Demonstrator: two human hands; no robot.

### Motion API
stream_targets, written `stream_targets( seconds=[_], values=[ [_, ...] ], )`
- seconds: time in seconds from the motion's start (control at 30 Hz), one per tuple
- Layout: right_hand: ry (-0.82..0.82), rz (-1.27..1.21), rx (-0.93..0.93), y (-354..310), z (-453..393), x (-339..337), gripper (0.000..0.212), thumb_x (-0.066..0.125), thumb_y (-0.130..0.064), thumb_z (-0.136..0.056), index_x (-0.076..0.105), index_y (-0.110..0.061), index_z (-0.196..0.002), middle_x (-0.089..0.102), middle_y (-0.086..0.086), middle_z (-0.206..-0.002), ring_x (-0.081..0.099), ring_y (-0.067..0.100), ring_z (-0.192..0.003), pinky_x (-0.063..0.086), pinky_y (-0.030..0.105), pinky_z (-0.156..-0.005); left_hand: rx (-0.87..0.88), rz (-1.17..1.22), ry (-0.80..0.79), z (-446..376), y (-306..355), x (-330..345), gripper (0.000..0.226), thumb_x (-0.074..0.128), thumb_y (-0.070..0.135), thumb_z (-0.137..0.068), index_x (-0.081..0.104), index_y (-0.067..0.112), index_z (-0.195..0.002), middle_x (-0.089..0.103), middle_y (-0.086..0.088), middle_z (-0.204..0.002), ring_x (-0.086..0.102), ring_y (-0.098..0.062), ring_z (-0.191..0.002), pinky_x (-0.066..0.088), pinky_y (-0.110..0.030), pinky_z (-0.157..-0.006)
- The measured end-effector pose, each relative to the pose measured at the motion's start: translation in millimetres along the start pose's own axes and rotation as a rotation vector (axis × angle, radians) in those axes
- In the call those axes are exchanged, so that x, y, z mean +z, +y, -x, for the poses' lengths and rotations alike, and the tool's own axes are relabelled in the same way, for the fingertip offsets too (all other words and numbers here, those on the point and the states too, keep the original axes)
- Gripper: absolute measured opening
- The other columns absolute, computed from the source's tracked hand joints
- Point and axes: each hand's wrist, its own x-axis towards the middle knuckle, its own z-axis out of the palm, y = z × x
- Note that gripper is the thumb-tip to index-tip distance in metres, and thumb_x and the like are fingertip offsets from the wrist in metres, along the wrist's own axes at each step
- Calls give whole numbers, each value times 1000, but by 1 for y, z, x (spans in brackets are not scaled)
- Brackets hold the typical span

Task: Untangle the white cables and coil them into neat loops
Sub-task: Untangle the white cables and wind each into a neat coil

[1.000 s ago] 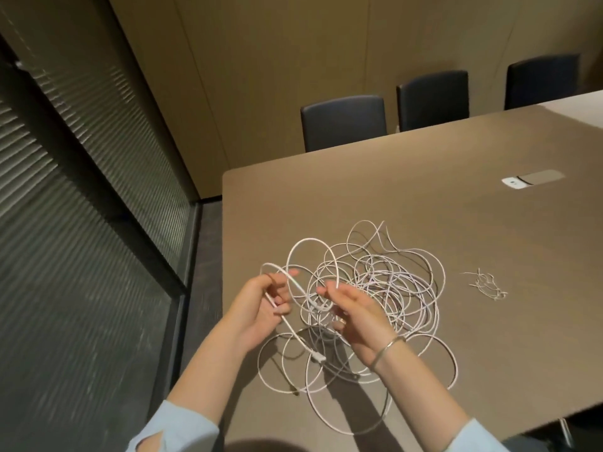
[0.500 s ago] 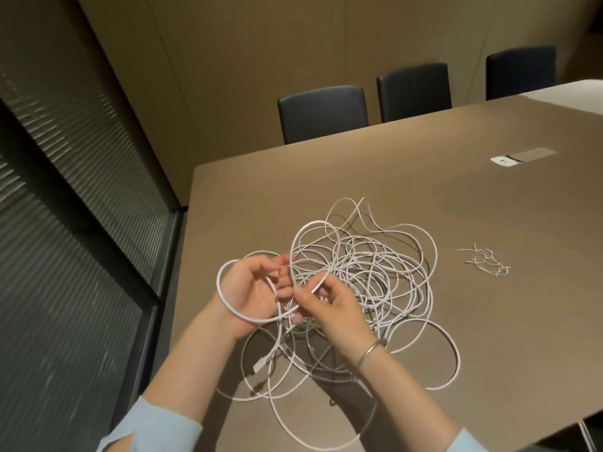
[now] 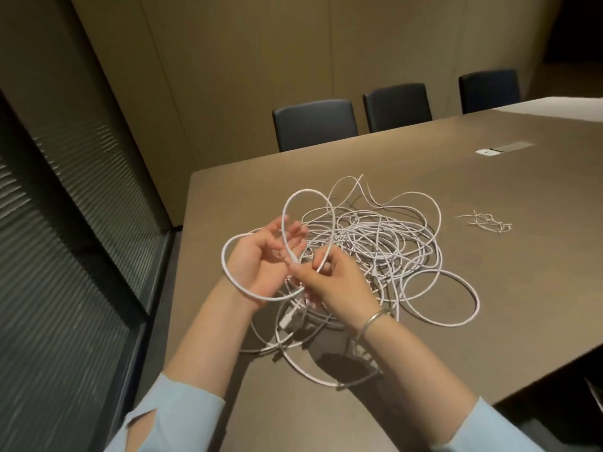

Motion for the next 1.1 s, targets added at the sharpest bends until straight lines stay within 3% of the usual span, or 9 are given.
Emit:
stream_targets(
  seconds=[0.17, 0.27, 0.33, 0.4, 0.5, 0.67, 0.8, 0.93, 1.1],
  values=[
    [214, -39, -119, -2, 25, 14, 32, 67, -4, -88, 39, -12, -76, 53, 12, -61, 50, 16, -40, 42, 22, -36, -23, -217, -125, 46, -12, -32, 64, 29, -28, -76, 50, -3, -130, 58, -23, -132, 57, -33, -123, 45, -46, -104],
    [294, -18, -132, 0, 35, 19, 28, 67, -7, -89, 41, -11, -79, 56, 15, -64, 55, 24, -51, 48, 27, -40, -70, -377, -283, 73, -10, -44, 88, 27, -34, -63, 52, 10, -135, 61, -10, -133, 59, -28, -122, 41, -46, -108],
    [319, 31, -142, 1, 44, 26, 31, 69, -9, -87, 41, -13, -77, 57, 8, -59, 54, 20, -46, 44, 27, -42, -90, -400, -306, 83, -5, -46, 83, 42, -26, -62, 54, 13, -135, 62, -6, -132, 57, -26, -124, 37, -43, -107],
    [303, 71, -134, 3, 50, 31, 32, 72, -11, -85, 41, -14, -76, 55, 6, -57, 52, 15, -42, 41, 25, -42, -54, -425, -221, 85, -3, -43, 61, 63, -11, -73, 58, 12, -130, 66, -9, -127, 57, -26, -122, 37, -41, -97],
    [194, 122, -113, 5, 63, 39, 25, 69, -14, -88, 45, -13, -81, 57, 4, -64, 53, 11, -44, 41, 22, -43, 37, -540, -116, 93, -1, -38, 31, 60, 11, -93, 63, 7, -124, 69, -14, -118, 62, -27, -111, 44, -37, -87],
    [44, 355, -67, 11, 64, 25, 8, 51, -19, -98, 54, -18, -105, 63, -1, -79, 52, 8, -53, 43, 27, -55, 36, -421, -82, 84, -8, -36, 34, 59, 14, -93, 61, -1, -123, 69, -20, -114, 66, -30, -105, 54, -40, -94],
    [-20, 595, -127, 15, 52, 9, 7, 51, -19, -97, 52, -22, -104, 57, -8, -79, 52, 10, -66, 43, 30, -67, 127, -475, -12, 64, -23, -31, 18, 58, 11, -93, 67, -1, -104, 70, -13, -93, 69, -17, -75, 57, -28, -66],
    [-13, 329, -45, 14, 32, -11, 13, 61, -9, -92, 52, -17, -87, 57, 3, -77, 49, 11, -60, 40, 24, -55, 112, -271, -8, 40, -31, -19, 43, 47, 12, -97, 65, 6, -59, 65, -13, -66, 67, -24, -70, 55, -41, -77],
    [-147, 144, 38, 3, 23, -31, 11, 61, -10, -93, 52, -10, -87, 61, 8, -81, 58, 14, -64, 47, 22, -51, 3, -27, -24, 28, -30, -16, 29, 46, 12, -97, 50, 9, -69, 24, 4, -43, 28, -9, -38, 40, -20, -42]
  ],
)
